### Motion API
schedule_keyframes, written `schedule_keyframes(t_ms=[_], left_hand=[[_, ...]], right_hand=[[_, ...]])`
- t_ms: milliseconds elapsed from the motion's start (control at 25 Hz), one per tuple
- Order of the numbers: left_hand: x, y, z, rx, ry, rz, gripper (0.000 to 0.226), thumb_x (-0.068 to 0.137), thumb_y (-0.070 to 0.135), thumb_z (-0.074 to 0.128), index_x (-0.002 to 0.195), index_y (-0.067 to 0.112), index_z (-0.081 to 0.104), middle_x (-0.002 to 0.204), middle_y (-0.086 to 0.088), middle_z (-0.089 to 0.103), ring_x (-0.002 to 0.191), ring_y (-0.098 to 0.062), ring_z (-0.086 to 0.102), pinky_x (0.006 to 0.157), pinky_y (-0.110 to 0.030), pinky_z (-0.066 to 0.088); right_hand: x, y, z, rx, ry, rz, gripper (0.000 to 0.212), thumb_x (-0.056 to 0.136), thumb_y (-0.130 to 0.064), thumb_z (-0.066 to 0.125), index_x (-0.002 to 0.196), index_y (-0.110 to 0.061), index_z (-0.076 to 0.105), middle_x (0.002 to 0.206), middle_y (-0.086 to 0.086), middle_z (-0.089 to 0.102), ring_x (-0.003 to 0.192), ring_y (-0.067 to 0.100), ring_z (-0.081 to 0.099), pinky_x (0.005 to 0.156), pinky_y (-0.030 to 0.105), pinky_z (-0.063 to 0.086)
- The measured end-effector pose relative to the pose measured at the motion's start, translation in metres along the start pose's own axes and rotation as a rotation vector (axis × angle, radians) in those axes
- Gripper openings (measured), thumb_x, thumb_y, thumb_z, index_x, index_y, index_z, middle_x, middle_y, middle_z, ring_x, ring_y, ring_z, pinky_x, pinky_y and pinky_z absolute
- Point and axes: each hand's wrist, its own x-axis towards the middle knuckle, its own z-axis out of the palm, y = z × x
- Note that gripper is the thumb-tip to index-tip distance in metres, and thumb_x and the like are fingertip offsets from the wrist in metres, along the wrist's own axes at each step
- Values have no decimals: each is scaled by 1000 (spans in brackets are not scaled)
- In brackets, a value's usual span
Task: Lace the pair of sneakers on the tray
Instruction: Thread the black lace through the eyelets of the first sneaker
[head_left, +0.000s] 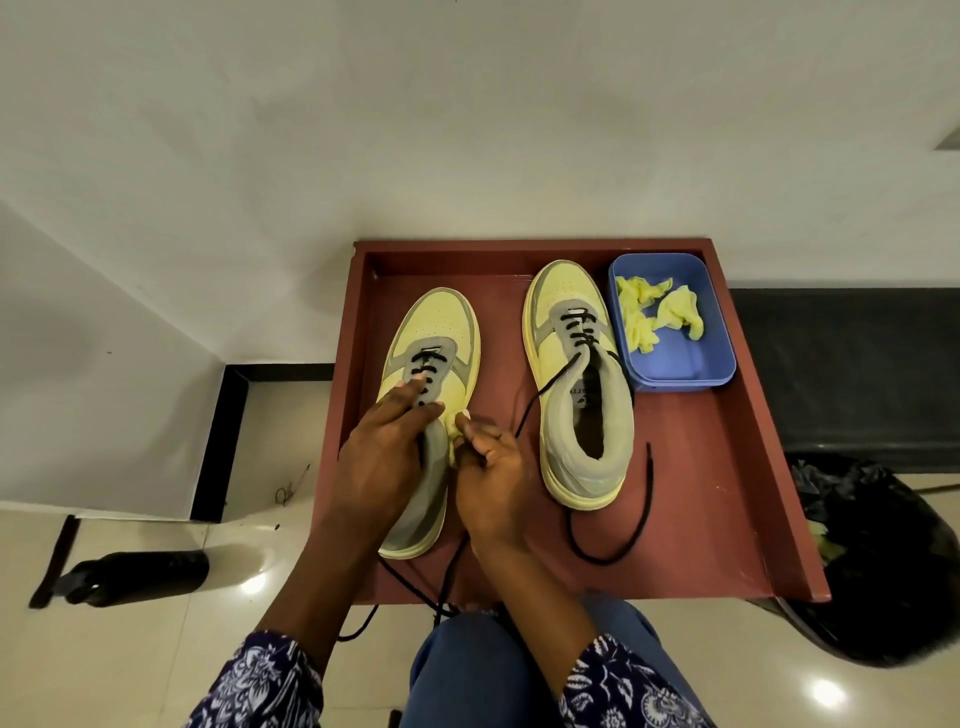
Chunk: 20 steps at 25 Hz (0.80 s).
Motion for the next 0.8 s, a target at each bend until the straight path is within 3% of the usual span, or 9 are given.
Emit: schedule_keyframes(t_ms=[120,320,440,640,800], left_hand=[[-8,-1,-3,20,18,24,33,81,7,44,103,4,69,121,-20,61,110,-35,60,87,-50,52],[-11,-3,-3,-5,32,2,34,74,-10,62,100,10,72,120,-14,63,111,-27,61,96,-36,41],[-11,-5,-2,-22,18,-6,36,74,-9,63,102,11,71,122,-11,63,113,-25,60,97,-32,41],[-11,-3,-3,-15,9,-14,32,77,-6,61,104,9,70,124,-12,61,111,-26,61,95,-34,42],[-12,-3,-4,-27,4,-46,30,79,-6,63,105,8,69,124,-11,61,111,-26,61,95,-33,40]], right_hand=[[15,-10,2,-58,15,-48,30,90,-3,53,115,-13,65,109,4,61,96,11,56,86,14,42],[63,-22,7,-199,55,-97,30,90,-4,52,116,-11,64,114,12,62,102,26,59,86,19,38],[59,-19,9,-242,57,-143,31,90,-2,50,117,-11,63,111,14,61,100,26,58,84,20,38],[10,-2,1,-128,22,-190,33,88,2,50,115,-9,65,98,4,58,86,10,54,74,0,35],[-26,9,-1,31,52,-230,30,86,0,56,114,-9,64,88,-17,51,83,-10,54,74,1,41]])
